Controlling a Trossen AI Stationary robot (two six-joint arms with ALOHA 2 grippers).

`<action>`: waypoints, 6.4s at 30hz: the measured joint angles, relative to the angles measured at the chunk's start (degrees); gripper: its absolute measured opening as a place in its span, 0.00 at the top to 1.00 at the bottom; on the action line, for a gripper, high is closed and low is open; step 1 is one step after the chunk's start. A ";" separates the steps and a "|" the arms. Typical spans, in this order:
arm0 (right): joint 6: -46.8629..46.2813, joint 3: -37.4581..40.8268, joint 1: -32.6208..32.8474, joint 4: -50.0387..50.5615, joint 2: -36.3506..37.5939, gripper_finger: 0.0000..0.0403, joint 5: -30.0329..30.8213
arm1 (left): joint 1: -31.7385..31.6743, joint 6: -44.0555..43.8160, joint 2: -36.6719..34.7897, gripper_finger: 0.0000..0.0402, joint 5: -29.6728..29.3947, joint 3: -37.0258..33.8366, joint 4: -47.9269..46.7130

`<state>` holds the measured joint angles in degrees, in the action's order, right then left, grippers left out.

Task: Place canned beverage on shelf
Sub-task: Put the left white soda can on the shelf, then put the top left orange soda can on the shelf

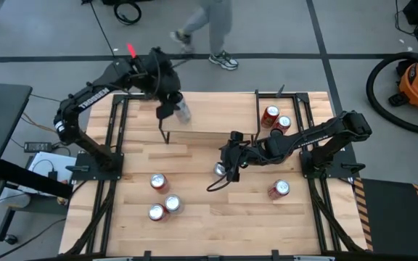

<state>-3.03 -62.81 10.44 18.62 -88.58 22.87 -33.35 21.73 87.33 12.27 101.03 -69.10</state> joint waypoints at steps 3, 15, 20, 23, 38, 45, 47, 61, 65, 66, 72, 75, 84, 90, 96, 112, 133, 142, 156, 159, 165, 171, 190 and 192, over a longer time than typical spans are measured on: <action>0.02 0.00 -0.46 -0.81 0.00 0.37 -0.02 | -2.45 1.91 2.31 0.33 -0.22 2.07 -0.73; 0.20 2.96 -1.18 -2.51 0.00 0.37 -0.47 | -8.22 4.72 10.46 0.33 2.25 12.98 -4.14; 0.02 3.57 -1.46 -2.76 0.00 0.37 -0.46 | -10.26 4.65 10.63 0.33 1.94 12.81 -6.05; 0.02 3.58 -1.21 -3.21 0.00 0.37 -0.48 | -10.90 4.74 10.62 0.33 1.95 12.81 -6.22; 0.49 3.58 -0.68 -6.39 0.00 0.37 -0.48 | -11.18 6.91 11.03 0.33 -3.67 11.89 -5.39; 0.66 3.58 -0.66 -6.59 0.00 0.37 -0.47 | -11.51 7.60 11.89 0.33 -3.87 11.22 -4.67; 0.66 3.58 -0.66 -6.59 0.00 0.37 -0.48 | -11.53 7.45 11.93 0.33 -3.86 11.23 -4.64; 1.08 3.58 -0.66 -7.03 0.00 0.37 -0.97 | -11.44 5.93 12.05 0.14 -5.40 11.00 -3.89; 0.71 3.58 -0.64 -7.03 0.00 0.37 -1.57 | -10.91 6.15 11.40 0.13 -6.96 12.03 -3.30; 0.68 3.58 -0.64 -7.04 0.00 0.37 -1.57 | -10.72 6.15 11.32 0.13 -7.62 12.61 -3.31; 1.03 3.58 -0.66 -7.47 0.00 0.37 -1.57 | -9.05 6.14 11.13 0.13 -8.21 16.57 -3.86; 1.05 3.58 -0.65 -7.47 0.00 0.37 -1.55 | -8.13 6.04 11.13 0.13 -8.20 18.36 -3.80; 1.57 3.58 -0.46 -7.14 0.00 0.37 -0.65 | 0.30 3.58 11.11 0.13 -8.22 19.69 -8.62; 1.17 3.58 1.58 -2.30 1.66 0.37 4.76 | 10.38 0.83 11.11 0.15 -8.15 19.69 -10.20; -3.97 3.58 5.39 3.98 6.62 0.37 11.06 | 20.54 -4.74 11.09 0.21 -8.15 16.42 -11.69; -4.43 3.58 8.56 2.93 7.23 0.37 12.13 | 45.05 -25.52 10.48 0.28 -10.73 -3.03 -11.82; 1.00 3.58 6.16 -6.00 4.15 0.37 5.18 | 54.37 -39.73 -3.79 0.28 -20.07 -23.93 -2.28; 3.10 3.58 5.24 -7.95 4.26 0.37 4.22 | 54.09 -40.47 -3.03 0.19 -20.04 -27.13 -4.31; 4.80 3.58 3.94 -9.53 4.26 0.37 2.03 | 54.06 -39.15 -2.97 0.09 -19.98 -27.47 -1.75; 5.47 3.58 4.00 -10.09 4.28 0.37 1.86 | 54.06 -38.96 -2.97 0.09 -20.00 -27.47 -1.09; 5.57 3.58 3.96 -10.07 4.28 0.37 1.86 | 54.91 -40.68 -2.95 0.09 -20.06 -30.20 1.11; 5.57 3.58 4.00 -10.59 4.33 0.37 1.64 | 56.23 -41.54 -2.95 0.09 -20.09 -33.29 2.18; 5.77 3.58 4.00 -11.29 4.33 0.37 1.46 | 55.98 -55.85 -3.10 0.25 -21.21 -38.64 5.28; 5.66 3.58 4.00 -11.29 4.33 0.37 1.49 | 55.60 -60.71 -3.10 0.26 -23.21 -38.65 6.08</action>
<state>2.63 -59.22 14.44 7.33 -84.25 24.36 22.25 -38.98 84.23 -10.94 62.38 -63.03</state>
